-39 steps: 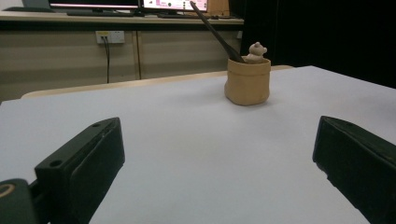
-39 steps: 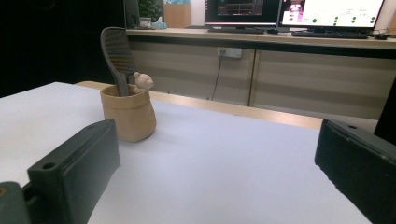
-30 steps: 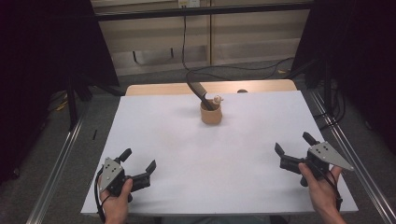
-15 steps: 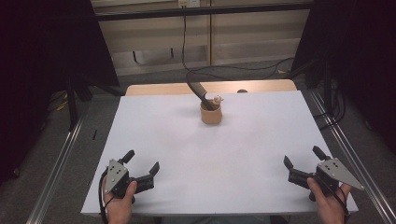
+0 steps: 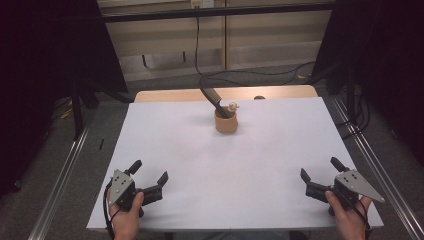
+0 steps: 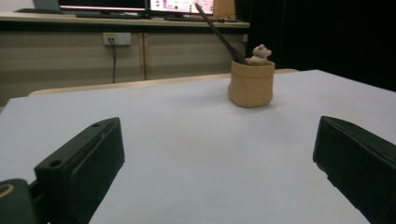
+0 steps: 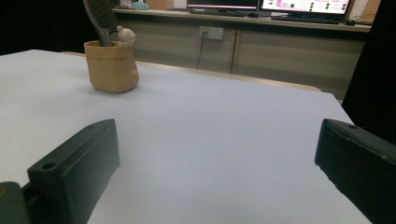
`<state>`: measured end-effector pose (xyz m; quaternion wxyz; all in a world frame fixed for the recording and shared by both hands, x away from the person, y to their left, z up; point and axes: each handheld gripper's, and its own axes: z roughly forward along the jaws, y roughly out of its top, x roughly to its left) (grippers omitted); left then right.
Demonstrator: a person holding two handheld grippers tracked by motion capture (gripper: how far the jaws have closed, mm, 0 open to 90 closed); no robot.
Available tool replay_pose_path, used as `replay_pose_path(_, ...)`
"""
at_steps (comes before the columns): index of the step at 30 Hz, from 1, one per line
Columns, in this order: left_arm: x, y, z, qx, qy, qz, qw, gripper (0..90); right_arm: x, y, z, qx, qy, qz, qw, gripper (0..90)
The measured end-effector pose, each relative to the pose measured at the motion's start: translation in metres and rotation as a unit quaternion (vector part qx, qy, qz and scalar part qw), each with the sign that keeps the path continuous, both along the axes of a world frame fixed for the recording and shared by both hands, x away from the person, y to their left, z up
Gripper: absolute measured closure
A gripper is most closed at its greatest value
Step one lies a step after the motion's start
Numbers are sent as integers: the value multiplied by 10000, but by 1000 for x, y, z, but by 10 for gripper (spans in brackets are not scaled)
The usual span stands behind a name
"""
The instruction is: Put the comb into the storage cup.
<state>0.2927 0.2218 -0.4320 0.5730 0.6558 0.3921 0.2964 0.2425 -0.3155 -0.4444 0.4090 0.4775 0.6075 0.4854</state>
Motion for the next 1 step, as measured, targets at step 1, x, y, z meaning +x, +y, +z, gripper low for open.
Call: replay_pose_path(1,0,0,0,52,-8,34,10000,23,0,0,0,0,0,0,10000,0)
